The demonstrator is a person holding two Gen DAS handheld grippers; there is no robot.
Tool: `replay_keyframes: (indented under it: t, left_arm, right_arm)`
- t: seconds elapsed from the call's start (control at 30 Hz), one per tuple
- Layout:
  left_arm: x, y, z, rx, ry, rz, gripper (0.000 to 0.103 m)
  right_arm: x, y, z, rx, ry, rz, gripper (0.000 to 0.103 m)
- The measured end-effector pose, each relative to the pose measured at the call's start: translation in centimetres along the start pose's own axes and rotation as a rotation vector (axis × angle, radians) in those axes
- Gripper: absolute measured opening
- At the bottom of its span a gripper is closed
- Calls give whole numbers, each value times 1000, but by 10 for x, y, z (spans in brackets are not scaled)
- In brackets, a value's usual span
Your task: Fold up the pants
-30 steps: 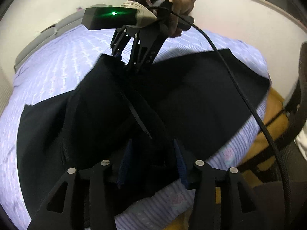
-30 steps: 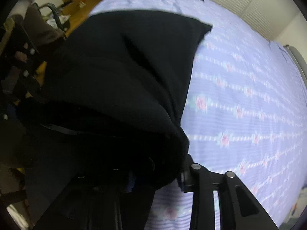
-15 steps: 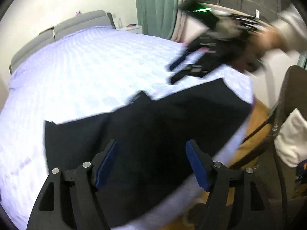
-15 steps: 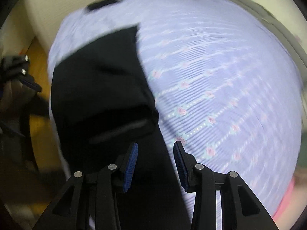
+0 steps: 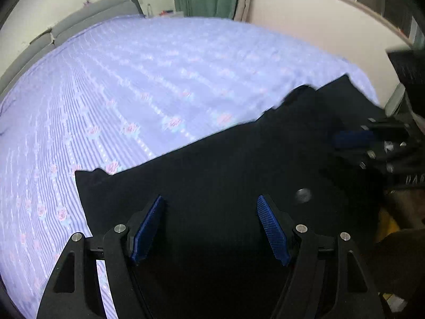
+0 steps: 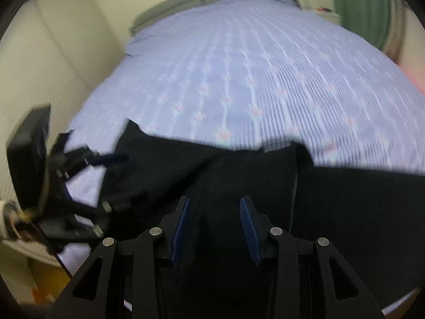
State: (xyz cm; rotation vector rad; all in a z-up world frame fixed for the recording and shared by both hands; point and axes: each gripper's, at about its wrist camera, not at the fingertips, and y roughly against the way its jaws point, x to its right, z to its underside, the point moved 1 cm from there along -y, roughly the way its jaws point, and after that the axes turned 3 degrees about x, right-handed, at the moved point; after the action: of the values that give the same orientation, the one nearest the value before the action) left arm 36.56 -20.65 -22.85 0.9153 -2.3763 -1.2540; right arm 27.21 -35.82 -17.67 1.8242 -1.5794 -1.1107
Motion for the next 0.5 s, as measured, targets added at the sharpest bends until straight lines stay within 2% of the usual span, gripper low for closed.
replay_keyframes:
  t: [0.1, 0.23, 0.33, 0.37, 0.4, 0.5]
  left_arm:
    - [-15, -14, 8, -21, -8, -13, 72]
    - [-18, -20, 16, -31, -48, -3, 72]
    - [-10, -10, 9, -27, -71, -2, 71]
    - [-6, -1, 3, -12, -72, 10, 71]
    - [-5, 3, -5, 2, -79, 14, 71]
    - [17, 20, -35, 38, -145, 60, 71]
  right_arm:
    - [17, -17, 41, -110, -20, 91, 40]
    - [30, -12, 63, -128, -8, 135, 40]
    - [45, 0, 70, -121, -91, 134, 40]
    - [49, 5, 72, -121, -125, 141, 48]
    - [53, 11, 73, -115, -158, 139, 50]
    - [63, 44, 77, -54, -260, 137, 50]
